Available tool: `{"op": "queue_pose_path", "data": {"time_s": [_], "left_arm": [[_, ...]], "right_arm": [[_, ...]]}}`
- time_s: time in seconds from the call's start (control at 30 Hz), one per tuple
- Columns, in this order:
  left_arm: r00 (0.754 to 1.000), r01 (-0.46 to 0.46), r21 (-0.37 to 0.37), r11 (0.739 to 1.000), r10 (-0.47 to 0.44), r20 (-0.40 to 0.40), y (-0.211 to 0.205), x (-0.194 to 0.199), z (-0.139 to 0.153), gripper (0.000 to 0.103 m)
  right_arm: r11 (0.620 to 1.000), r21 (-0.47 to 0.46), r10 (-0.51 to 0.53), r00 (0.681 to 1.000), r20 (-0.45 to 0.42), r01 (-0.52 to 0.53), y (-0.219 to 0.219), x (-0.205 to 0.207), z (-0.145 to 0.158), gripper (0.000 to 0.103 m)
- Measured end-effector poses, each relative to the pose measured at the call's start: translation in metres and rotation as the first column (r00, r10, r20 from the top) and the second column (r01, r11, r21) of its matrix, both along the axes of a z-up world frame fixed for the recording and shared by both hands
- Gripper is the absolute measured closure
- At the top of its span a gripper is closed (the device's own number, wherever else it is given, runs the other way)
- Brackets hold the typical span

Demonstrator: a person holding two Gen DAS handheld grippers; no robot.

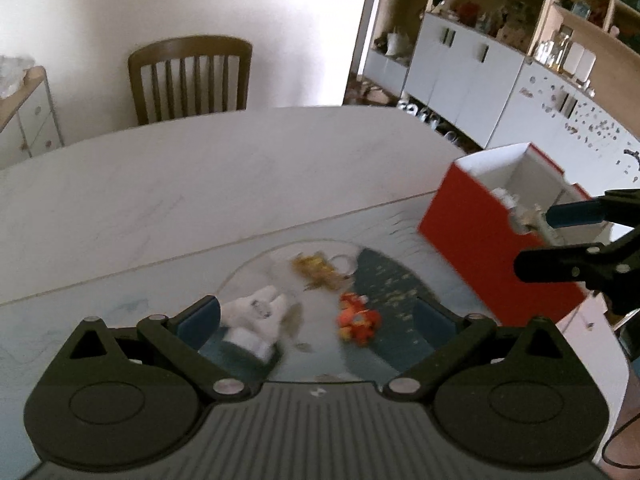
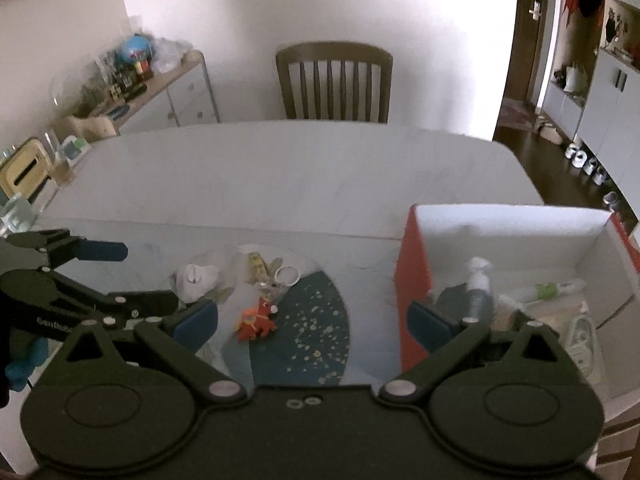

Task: Organize objects
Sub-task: 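Lift both open tools out of the box toward the glass table, then grasp the white plush bunny with the left tool while the right tool grasps the orange horse keychain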

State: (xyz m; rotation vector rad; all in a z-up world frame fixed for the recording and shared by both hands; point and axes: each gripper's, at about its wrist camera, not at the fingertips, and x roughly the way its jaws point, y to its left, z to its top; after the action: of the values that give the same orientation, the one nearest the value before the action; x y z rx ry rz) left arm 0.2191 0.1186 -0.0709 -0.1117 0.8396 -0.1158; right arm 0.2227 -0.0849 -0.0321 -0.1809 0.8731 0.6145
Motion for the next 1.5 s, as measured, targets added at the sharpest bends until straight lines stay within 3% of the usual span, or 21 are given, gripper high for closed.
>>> {"op": "queue_pose_path", "data": {"time_s": [0.37,0.53,0.7,0.77,1.0,1.1,1.27,1.4,1.5], "left_arm": [[0.996,0.001,-0.002,1.000,-0.002,-0.089,0.036,0.030,-0.052,0.000],[0.993,0.014,0.000,1.000,-0.014,-0.114,0.042,0.041,-0.068,0.000],[0.993,0.032,-0.022,0.999,-0.035,-0.111,0.046,0.048,-0.078,0.000],[0.994,0.043,-0.010,0.999,-0.044,-0.103,0.045,0.049,-0.081,0.000],[0.995,0.071,0.012,0.997,-0.070,-0.068,0.040,0.053,-0.086,0.002],[0.995,0.079,0.017,0.997,-0.078,-0.062,0.039,0.054,-0.088,0.009],[0.996,0.079,0.037,0.996,-0.078,-0.037,0.038,0.053,-0.086,0.029],[0.996,0.086,0.043,0.995,-0.084,-0.028,0.037,0.051,-0.086,0.041],[0.996,0.084,0.050,0.995,-0.082,-0.028,0.037,0.051,-0.085,0.050]], "right_arm": [[0.994,-0.103,0.043,0.999,-0.019,-0.045,0.047,0.006,-0.050,0.004],[0.989,-0.128,0.069,0.995,-0.067,-0.077,0.064,0.009,-0.076,0.008],[0.983,-0.152,0.087,0.992,-0.087,-0.099,0.076,0.012,-0.094,0.012],[0.982,-0.157,0.090,0.991,-0.094,-0.104,0.080,0.013,-0.099,0.019],[0.978,-0.170,0.108,0.990,-0.095,-0.123,0.089,0.013,-0.106,0.026],[0.977,-0.166,0.119,0.989,-0.089,-0.132,0.091,0.012,-0.105,0.029],[0.976,-0.160,0.139,0.988,-0.072,-0.149,0.096,0.012,-0.104,0.044],[0.977,-0.157,0.137,0.988,-0.066,-0.146,0.099,0.013,-0.104,0.047],[0.977,-0.153,0.141,0.988,-0.060,-0.148,0.100,0.012,-0.103,0.059]]}}
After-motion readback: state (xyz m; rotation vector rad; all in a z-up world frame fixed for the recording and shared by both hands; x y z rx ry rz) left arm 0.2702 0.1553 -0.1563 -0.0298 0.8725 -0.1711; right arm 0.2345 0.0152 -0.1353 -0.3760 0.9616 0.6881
